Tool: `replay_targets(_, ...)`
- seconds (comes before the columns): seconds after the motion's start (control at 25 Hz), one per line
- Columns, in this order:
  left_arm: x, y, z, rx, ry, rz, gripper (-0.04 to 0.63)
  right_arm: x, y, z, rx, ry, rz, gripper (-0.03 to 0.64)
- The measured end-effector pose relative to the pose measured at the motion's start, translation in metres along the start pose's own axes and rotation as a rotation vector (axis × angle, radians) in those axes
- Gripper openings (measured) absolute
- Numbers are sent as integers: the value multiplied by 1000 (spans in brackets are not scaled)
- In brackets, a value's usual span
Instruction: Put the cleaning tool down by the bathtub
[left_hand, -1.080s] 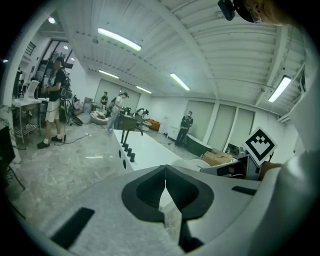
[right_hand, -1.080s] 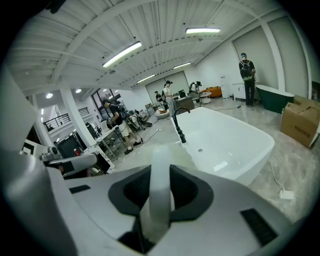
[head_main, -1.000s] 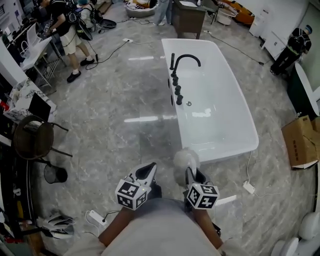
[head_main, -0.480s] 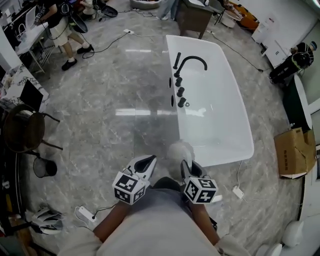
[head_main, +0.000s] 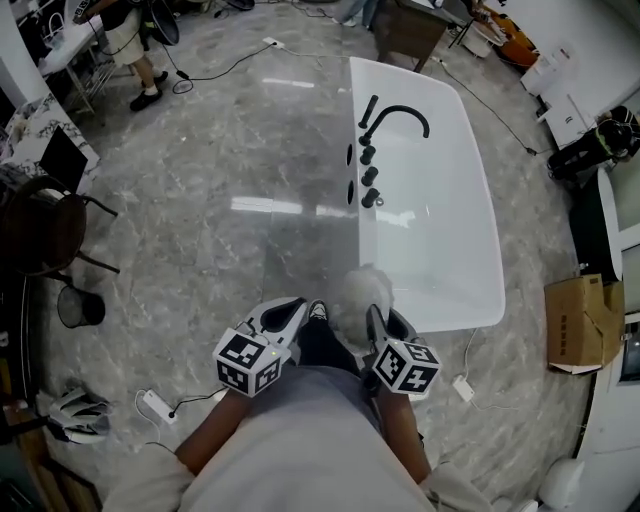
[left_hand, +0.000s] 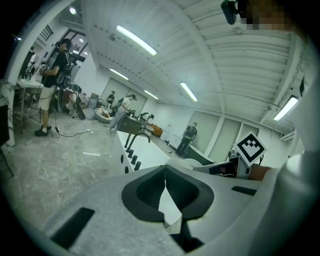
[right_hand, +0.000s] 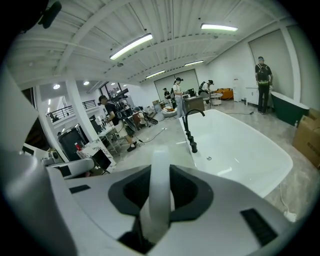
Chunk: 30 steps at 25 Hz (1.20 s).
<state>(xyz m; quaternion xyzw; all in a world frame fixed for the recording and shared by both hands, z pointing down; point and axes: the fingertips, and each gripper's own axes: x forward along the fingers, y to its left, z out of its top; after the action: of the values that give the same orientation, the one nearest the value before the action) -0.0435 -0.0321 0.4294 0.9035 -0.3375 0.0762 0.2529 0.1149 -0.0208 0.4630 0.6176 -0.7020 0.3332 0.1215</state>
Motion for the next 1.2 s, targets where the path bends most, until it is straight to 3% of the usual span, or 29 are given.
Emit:
replay_targets(0.32, 14, 7, 8, -23, 14, 14, 8, 26, -34, 2, 17, 61, 2, 83)
replay_targets(0.72, 26, 11, 6, -62, 30, 32, 9, 61, -97, -49, 55, 213, -62, 83)
replay_targets(1.2, 35, 21, 8, -81, 30, 55, 8, 92, -125, -77, 60, 321, -77, 83)
